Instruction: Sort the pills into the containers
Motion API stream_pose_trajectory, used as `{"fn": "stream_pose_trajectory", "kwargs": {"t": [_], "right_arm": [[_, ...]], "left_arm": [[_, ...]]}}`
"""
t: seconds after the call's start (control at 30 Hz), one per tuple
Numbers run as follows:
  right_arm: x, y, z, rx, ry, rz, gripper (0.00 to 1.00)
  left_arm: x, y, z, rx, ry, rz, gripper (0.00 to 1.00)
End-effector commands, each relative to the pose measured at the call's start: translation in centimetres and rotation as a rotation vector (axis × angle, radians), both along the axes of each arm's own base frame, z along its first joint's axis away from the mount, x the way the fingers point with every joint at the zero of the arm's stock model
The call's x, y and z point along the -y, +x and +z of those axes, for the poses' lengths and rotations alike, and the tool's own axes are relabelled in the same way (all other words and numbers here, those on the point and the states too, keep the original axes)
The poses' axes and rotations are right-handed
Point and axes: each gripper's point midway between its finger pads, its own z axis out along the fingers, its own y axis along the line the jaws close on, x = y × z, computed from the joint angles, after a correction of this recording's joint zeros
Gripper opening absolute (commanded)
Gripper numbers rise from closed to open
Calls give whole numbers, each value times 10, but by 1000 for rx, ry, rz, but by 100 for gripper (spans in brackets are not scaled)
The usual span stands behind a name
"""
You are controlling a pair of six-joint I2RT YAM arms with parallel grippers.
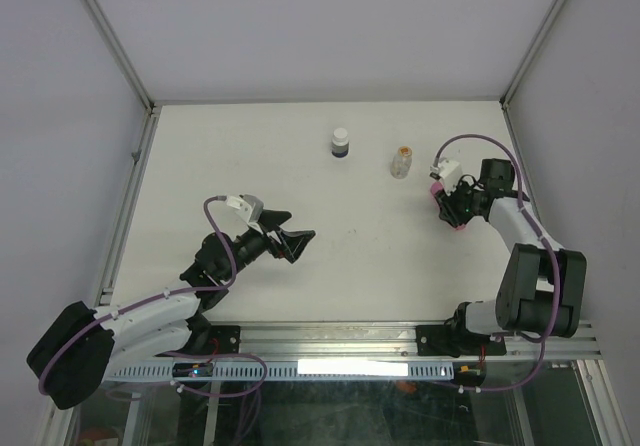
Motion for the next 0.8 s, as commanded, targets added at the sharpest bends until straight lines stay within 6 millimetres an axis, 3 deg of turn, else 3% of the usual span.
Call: {"fn": "stream_pose_trajectory", "kwargs": {"t": [0.0, 0.1, 0.2, 0.3, 0.4, 0.6, 0.77], "right_arm": [[-6, 10, 26, 101, 12, 20, 39], [-6, 10, 45, 160, 28, 13, 52], [15, 20, 54, 207, -3, -98, 59], [39, 26, 36, 149, -54, -185, 61], [46, 26, 15, 83, -70, -199, 61], [46, 28, -3, 43, -65, -188, 59], [44, 27, -17, 15, -66, -170, 42]], "left_arm": [[3, -7, 19, 57, -49, -30, 99], [2, -8, 20, 58, -54, -32, 99], [2, -8, 20, 59, -57, -30, 99], [2, -9, 20, 58, -58, -32, 99], [2, -9, 21, 60, -59, -35, 99], [0, -11, 23, 69, -63, -30, 99], [0, -11, 23, 68, -64, -31, 99]]}}
